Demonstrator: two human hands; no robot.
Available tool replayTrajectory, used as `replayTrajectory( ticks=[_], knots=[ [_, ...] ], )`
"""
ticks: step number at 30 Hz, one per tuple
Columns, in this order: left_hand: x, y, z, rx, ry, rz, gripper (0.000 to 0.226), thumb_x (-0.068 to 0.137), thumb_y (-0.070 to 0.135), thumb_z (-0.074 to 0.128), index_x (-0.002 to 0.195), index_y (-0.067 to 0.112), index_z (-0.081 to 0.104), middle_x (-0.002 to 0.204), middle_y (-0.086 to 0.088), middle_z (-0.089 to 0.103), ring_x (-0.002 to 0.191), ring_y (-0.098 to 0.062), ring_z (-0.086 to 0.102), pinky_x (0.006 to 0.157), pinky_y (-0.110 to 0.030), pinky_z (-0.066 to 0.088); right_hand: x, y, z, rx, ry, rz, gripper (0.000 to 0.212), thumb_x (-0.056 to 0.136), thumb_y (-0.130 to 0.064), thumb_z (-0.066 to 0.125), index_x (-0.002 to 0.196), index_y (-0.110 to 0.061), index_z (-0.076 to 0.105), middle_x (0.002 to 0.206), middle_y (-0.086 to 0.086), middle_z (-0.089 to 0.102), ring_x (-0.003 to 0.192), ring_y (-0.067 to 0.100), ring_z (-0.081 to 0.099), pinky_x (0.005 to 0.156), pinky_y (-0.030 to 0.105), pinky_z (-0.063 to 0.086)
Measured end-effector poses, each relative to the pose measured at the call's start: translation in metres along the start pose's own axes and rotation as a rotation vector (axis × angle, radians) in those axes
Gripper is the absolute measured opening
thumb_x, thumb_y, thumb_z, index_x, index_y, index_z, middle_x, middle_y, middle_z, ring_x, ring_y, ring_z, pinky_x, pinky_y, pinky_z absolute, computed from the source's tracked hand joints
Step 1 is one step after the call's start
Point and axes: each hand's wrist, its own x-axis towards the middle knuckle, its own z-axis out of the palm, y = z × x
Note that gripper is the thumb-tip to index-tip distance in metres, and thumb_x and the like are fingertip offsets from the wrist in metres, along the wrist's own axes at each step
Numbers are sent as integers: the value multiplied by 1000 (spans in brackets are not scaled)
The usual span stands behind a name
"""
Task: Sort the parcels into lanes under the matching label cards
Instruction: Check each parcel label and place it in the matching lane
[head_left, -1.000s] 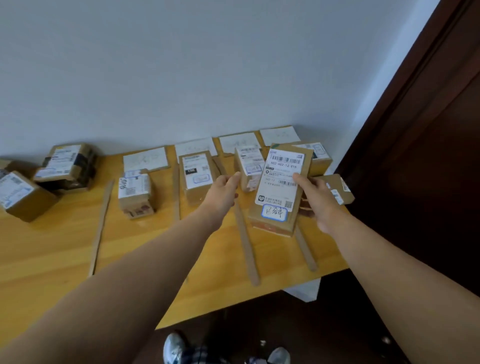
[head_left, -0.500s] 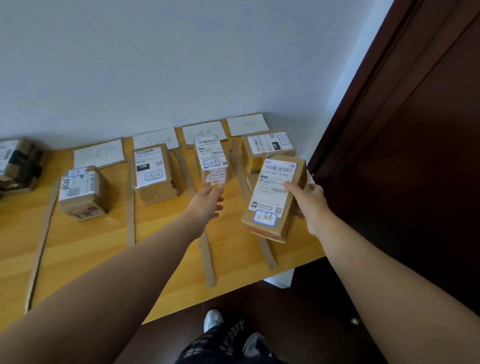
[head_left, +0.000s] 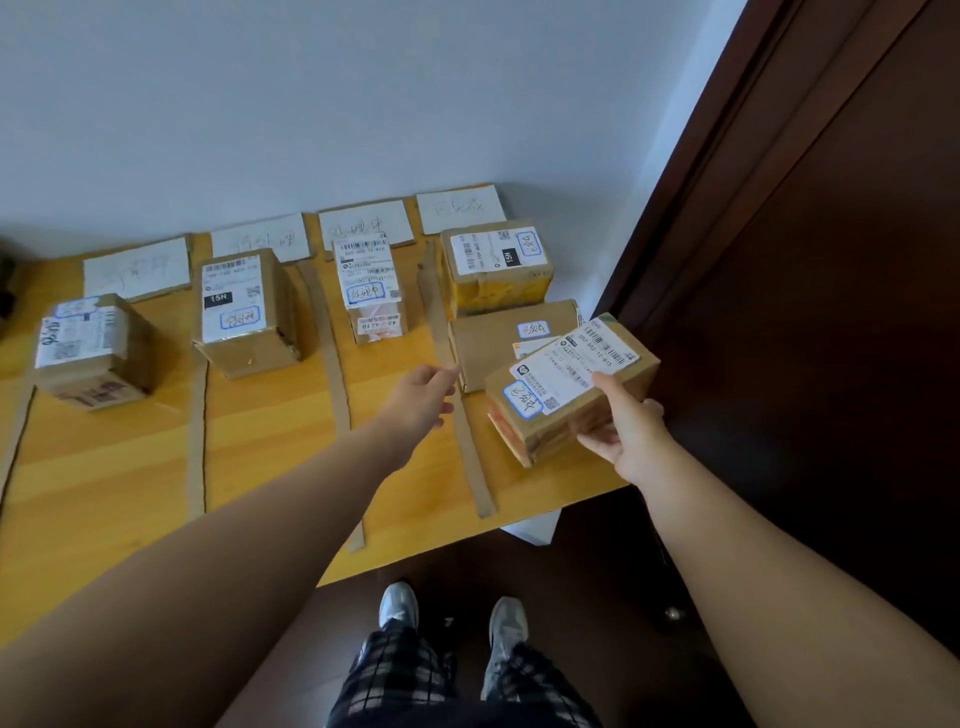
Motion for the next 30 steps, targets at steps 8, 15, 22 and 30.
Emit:
replayTrajectory(
  ticks=[8, 15, 22, 30],
  knots=[
    [-6, -23, 22, -29, 76, -41, 35, 98, 39, 47, 121, 14, 54, 115, -5, 60, 105, -23, 59, 87, -35, 48, 5, 18, -8, -200, 33, 75, 92, 78, -25, 78, 147, -22, 17, 142, 17, 41, 117, 41, 54, 74, 48, 59],
    [-11, -19, 23, -31, 138, 2, 33, 99, 37, 45, 122, 14, 51, 113, -3, 58, 105, -21, 57, 85, -34, 46, 1, -16, -17, -1533, -73, -830, 102, 74, -64, 66, 153, -34, 8, 161, 8, -10, 147, 33, -8, 118, 52, 1],
    [-13, -13, 18, -37, 157, 15, 31, 99, 38, 45, 121, 16, 50, 116, -3, 58, 105, -21, 57, 84, -33, 47, -2, -5, 0, -1660, -195, -674, 98, 74, -74, 56, 152, -38, 10, 162, 2, -2, 147, 33, 0, 114, 64, 11],
    [-16, -3, 11, -11, 177, 52, 39, 99, 39, 44, 127, 13, 50, 118, -4, 58, 108, -23, 57, 89, -35, 48, -8, -4, 12, -1659, -85, -632, 98, 73, -74, 58, 151, -32, 16, 159, 11, 7, 145, 36, 10, 113, 63, 18]
  ],
)
